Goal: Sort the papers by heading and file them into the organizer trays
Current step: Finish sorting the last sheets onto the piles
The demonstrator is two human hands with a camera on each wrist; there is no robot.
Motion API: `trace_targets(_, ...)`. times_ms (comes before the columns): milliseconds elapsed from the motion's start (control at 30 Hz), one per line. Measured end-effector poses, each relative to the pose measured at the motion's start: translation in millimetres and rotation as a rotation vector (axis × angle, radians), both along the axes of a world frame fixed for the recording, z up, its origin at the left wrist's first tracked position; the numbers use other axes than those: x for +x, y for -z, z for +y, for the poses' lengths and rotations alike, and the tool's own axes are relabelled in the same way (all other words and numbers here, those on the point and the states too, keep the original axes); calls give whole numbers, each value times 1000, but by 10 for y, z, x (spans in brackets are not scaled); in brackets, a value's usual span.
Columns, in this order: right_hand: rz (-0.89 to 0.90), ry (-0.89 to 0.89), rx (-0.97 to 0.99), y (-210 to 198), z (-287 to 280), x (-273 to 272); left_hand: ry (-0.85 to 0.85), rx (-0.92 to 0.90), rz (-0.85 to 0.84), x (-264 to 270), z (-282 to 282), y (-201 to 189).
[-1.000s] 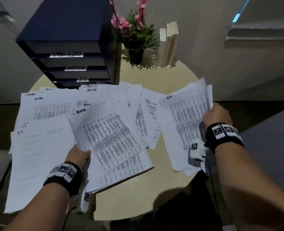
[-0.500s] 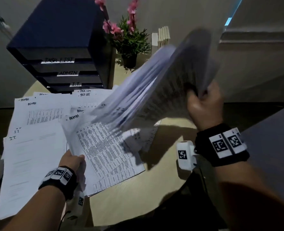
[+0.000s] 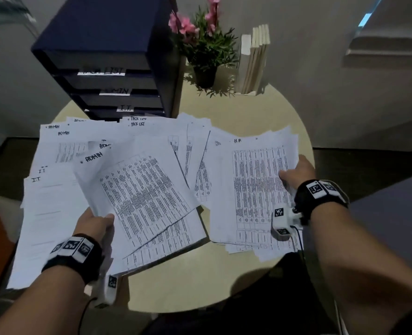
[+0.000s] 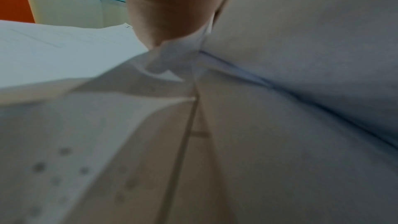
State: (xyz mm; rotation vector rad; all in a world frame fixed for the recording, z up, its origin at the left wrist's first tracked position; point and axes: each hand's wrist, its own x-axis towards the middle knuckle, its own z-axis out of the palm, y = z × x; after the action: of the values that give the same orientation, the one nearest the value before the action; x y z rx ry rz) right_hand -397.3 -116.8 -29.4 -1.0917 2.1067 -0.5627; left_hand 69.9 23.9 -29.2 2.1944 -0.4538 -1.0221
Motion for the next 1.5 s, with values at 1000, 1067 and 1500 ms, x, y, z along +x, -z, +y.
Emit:
trace_targets(1000, -340, -480, 11, -296, 994, 3303, 157, -285, 551, 1149, 642, -151)
trace_targets(1067, -272, -454, 10, -203, 1077, 3434, 237, -237, 542, 1354, 719, -104)
trace_targets(1500, 128, -312, 28, 115, 1229, 3418, 554, -160, 282, 1476, 737, 13)
